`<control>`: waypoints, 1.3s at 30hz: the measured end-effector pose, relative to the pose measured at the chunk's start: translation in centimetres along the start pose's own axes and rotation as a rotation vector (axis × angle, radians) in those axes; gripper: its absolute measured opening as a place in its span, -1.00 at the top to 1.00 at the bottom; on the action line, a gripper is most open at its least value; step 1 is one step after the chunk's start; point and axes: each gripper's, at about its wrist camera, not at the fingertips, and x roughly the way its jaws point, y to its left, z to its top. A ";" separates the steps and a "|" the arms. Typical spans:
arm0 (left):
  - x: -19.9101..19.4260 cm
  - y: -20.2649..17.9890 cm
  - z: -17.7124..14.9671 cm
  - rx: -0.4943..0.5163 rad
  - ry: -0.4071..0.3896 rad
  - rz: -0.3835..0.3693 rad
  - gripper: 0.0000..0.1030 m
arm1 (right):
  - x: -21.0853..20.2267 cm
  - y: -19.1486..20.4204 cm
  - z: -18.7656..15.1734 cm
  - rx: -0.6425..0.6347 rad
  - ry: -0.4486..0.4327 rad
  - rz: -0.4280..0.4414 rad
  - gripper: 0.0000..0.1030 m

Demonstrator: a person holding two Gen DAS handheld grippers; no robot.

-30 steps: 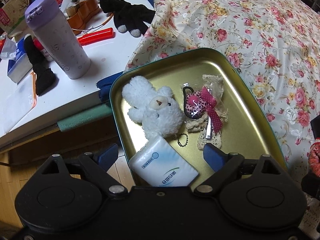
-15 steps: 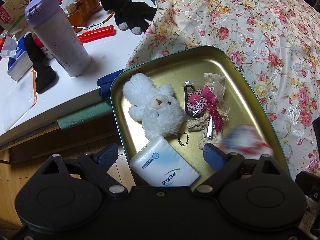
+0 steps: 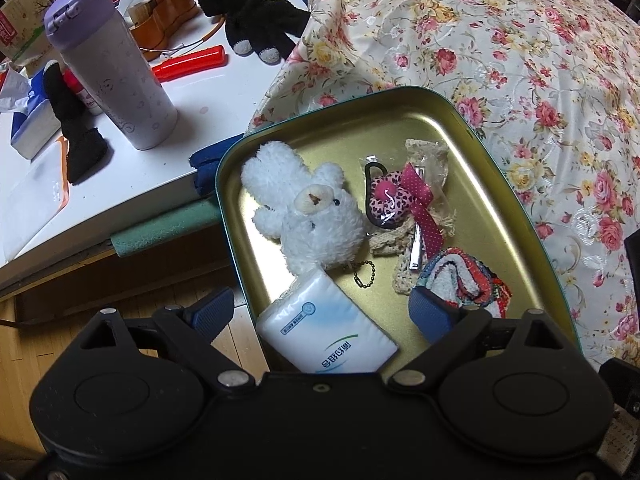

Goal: Organize soft objects
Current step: 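Carry the tissue pack into the gold tray while the right tool drops the cloth bundle there, then move both open tools back over the remaining items on the bed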

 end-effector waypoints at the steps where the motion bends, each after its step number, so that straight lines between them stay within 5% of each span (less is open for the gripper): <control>1: 0.0 0.0 0.0 0.000 0.000 0.000 -0.78 | -0.2 -0.1 -0.1 -0.001 -0.002 0.000 -0.25; 21: -1.8 -1.3 -1.8 0.020 0.062 -0.077 -0.78 | -4.5 -2.7 -3.8 0.027 -0.051 -0.009 -0.25; 39: -7.3 -8.1 -5.6 0.152 0.088 -0.161 -0.78 | -7.9 -11.2 -9.5 0.153 -0.113 -0.019 -0.29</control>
